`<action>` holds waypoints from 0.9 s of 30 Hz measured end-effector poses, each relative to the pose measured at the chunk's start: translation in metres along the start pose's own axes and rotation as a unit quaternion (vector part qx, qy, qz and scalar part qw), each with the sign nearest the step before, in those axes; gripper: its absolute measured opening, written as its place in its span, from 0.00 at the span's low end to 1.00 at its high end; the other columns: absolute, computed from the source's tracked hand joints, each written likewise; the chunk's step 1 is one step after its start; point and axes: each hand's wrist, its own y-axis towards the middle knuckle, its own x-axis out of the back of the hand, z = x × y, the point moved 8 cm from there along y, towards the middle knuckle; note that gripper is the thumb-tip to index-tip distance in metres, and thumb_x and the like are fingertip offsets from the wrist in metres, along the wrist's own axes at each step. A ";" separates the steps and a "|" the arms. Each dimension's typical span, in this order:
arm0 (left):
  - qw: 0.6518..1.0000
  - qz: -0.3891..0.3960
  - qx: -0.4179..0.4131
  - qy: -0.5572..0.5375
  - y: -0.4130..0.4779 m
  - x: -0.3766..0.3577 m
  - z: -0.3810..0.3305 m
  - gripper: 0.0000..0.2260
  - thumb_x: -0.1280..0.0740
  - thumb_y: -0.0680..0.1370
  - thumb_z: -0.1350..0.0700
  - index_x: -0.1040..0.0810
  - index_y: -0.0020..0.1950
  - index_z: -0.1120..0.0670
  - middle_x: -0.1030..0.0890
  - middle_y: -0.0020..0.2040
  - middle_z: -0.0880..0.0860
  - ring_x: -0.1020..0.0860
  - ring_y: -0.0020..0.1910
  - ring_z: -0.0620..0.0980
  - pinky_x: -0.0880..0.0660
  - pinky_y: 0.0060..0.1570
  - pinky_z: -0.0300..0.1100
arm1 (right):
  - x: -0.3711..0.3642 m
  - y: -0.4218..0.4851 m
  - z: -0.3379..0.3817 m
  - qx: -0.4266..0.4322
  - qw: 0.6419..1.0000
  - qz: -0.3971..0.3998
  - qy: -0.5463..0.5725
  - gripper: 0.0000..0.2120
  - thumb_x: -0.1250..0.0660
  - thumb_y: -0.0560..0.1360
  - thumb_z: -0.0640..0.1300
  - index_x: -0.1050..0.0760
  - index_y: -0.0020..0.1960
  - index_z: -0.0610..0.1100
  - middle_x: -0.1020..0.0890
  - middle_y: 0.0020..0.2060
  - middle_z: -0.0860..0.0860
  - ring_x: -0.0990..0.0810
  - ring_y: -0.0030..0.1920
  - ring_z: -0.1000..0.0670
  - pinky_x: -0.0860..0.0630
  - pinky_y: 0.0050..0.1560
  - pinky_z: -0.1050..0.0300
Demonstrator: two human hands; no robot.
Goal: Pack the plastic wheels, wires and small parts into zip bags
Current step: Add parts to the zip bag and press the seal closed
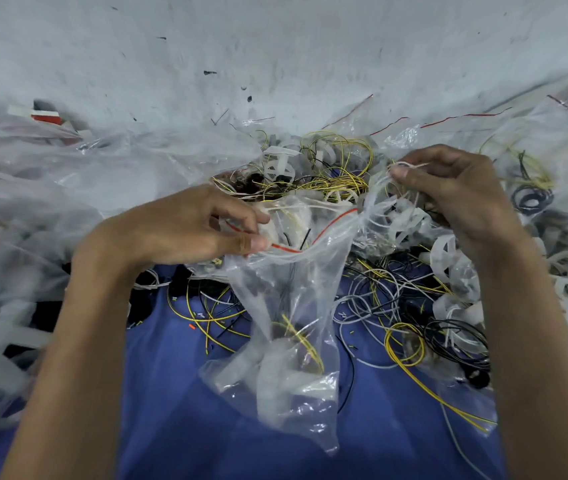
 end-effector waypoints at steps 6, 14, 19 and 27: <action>0.996 0.011 0.027 0.084 0.014 -0.018 0.005 0.10 0.31 0.71 0.45 0.21 0.35 0.49 0.18 0.53 0.53 0.22 0.51 0.43 0.32 0.54 0.35 | -0.004 0.002 -0.003 -0.024 0.999 0.025 0.014 0.03 0.28 0.71 0.46 0.17 0.39 0.49 0.16 0.35 0.52 0.22 0.33 0.58 0.27 0.34 0.70; 0.995 0.026 0.020 0.097 0.020 -0.033 0.001 0.12 0.32 0.70 0.41 0.20 0.38 0.49 0.18 0.54 0.51 0.27 0.52 0.38 0.36 0.48 0.24 | -0.002 -0.005 0.029 0.052 0.995 -0.001 0.088 0.04 0.32 0.73 0.40 0.19 0.41 0.46 0.17 0.32 0.52 0.22 0.34 0.53 0.24 0.39 0.63; 0.996 0.024 -0.029 0.080 0.018 -0.031 -0.013 0.11 0.31 0.70 0.42 0.21 0.37 0.49 0.19 0.53 0.49 0.23 0.49 0.37 0.32 0.53 0.35 | -0.041 -0.017 0.049 0.094 0.990 0.098 0.021 0.04 0.30 0.73 0.39 0.19 0.42 0.48 0.16 0.34 0.52 0.21 0.34 0.54 0.24 0.38 0.64; 0.993 -0.034 -0.096 0.056 0.010 -0.016 -0.038 0.15 0.35 0.72 0.39 0.26 0.33 0.49 0.18 0.52 0.55 0.22 0.51 0.38 0.29 0.52 0.38 | -0.098 -0.047 0.034 0.085 0.898 0.350 -0.252 0.10 0.33 0.75 0.42 0.21 0.37 0.54 0.21 0.27 0.61 0.25 0.29 0.64 0.31 0.35 0.73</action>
